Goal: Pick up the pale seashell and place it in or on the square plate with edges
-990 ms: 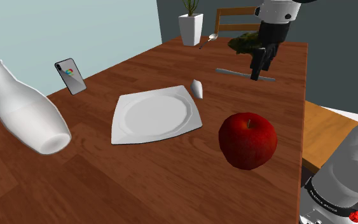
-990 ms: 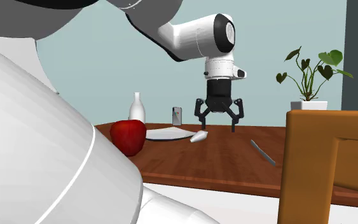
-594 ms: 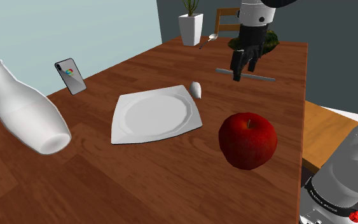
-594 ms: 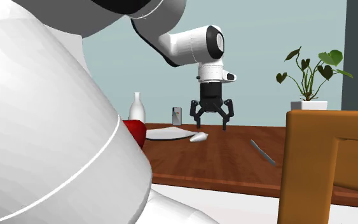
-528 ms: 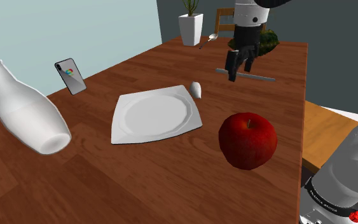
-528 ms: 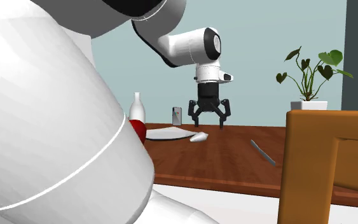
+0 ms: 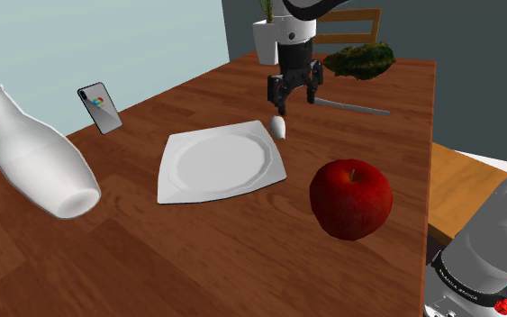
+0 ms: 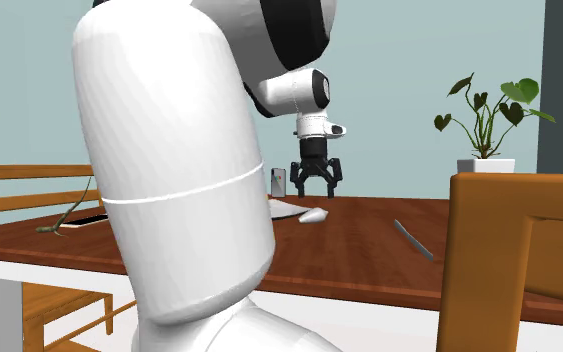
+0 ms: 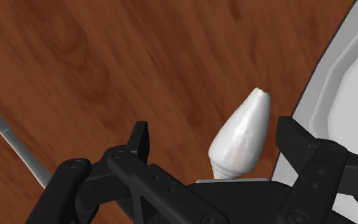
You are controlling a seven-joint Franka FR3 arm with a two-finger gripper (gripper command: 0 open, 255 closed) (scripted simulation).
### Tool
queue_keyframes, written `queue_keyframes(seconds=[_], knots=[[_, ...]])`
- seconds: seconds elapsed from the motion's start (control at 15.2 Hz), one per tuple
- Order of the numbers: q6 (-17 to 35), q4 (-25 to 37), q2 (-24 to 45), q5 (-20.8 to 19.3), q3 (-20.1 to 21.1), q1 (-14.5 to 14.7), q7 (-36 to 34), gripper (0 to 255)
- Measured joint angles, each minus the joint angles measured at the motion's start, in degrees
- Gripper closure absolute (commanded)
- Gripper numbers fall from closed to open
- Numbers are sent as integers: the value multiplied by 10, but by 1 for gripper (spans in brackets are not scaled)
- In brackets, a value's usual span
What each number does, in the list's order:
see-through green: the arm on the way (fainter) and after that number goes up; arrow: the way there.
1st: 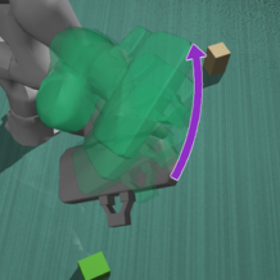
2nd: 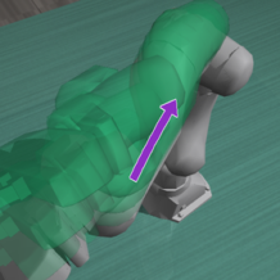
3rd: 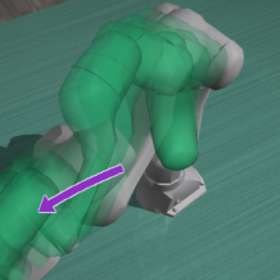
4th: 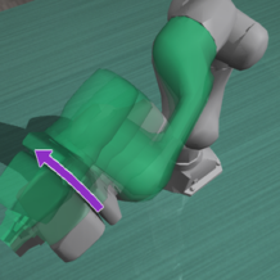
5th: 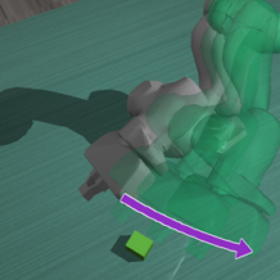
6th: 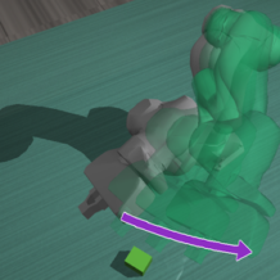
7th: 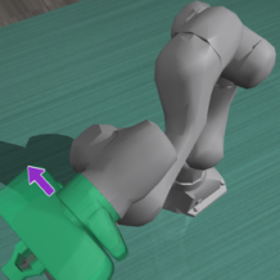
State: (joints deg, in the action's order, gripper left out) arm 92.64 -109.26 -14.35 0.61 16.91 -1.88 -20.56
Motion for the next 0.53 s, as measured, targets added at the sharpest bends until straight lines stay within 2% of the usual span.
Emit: queue_keyframes(seconds=[0.2,0.26,0.53], knots=[[-19,83,82,-26,25,1,-69,0],[-18,93,97,-30,28,2,-82,0],[6,73,103,-33,30,3,-94,0]])
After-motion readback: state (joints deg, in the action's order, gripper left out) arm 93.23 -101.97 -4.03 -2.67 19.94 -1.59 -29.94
